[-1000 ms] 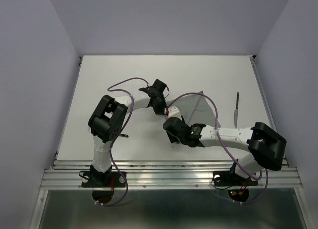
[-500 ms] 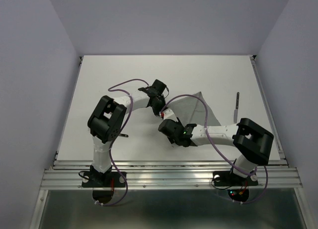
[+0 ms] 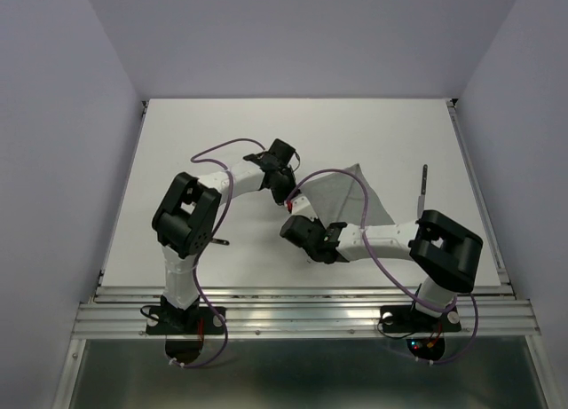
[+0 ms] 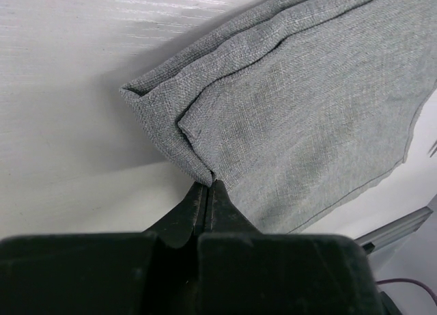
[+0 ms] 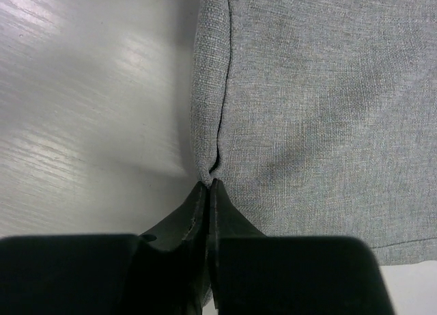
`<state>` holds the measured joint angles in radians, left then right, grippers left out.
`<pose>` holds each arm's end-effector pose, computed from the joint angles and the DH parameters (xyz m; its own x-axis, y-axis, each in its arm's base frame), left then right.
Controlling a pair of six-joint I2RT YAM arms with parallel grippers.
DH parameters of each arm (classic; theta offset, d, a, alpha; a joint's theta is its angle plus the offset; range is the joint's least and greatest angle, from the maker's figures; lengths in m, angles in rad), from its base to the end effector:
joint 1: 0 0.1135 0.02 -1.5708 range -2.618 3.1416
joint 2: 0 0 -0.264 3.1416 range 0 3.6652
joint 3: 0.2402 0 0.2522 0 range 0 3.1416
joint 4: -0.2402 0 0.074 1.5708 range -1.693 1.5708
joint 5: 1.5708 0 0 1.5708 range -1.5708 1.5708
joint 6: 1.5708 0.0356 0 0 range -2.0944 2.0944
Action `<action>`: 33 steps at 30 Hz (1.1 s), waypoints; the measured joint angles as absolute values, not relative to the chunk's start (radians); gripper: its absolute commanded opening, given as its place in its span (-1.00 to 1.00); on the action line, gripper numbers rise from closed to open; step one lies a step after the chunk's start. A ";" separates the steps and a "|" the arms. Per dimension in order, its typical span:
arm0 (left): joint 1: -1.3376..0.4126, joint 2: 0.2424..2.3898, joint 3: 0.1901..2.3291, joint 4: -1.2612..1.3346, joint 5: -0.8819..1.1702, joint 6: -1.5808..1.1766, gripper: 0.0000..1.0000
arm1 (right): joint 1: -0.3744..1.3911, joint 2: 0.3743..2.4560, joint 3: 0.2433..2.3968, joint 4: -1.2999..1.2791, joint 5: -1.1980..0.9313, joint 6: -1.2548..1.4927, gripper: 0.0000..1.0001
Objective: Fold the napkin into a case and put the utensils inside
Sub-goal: Pick up the upper triangle-folded napkin from the center of the board.
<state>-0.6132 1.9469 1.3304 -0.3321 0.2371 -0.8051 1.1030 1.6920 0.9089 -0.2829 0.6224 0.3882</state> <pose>0.3344 -0.2456 0.1781 -0.9445 -0.1922 -0.2663 -0.0138 0.8334 -0.5524 0.1618 0.2741 0.1552 -0.5917 -0.4892 -0.6408 -0.4041 0.8678 -0.2892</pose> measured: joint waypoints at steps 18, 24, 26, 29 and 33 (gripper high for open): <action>-0.598 1.895 1.267 -0.273 0.271 -0.802 0.53 | 1.103 1.572 0.868 -0.207 0.583 0.389 -0.99; -0.598 1.895 1.255 -0.252 0.278 -0.802 0.39 | 1.103 1.564 0.867 -0.199 0.582 0.392 -0.99; -0.598 1.895 1.245 -0.247 0.278 -0.802 0.31 | 1.103 1.564 0.867 -0.199 0.582 0.393 -0.99; -0.598 1.892 1.214 -0.218 0.274 -0.810 0.22 | 1.103 1.563 0.868 -0.199 0.582 0.397 -0.99; -0.598 1.891 1.192 -0.209 0.268 -0.816 0.11 | 1.103 1.554 0.865 -0.199 0.579 0.400 -0.99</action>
<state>-0.5983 1.8912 1.1919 -0.2089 0.2684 -0.8158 1.1030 1.5543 0.8654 -0.1986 0.5789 0.4004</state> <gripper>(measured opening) 0.597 0.031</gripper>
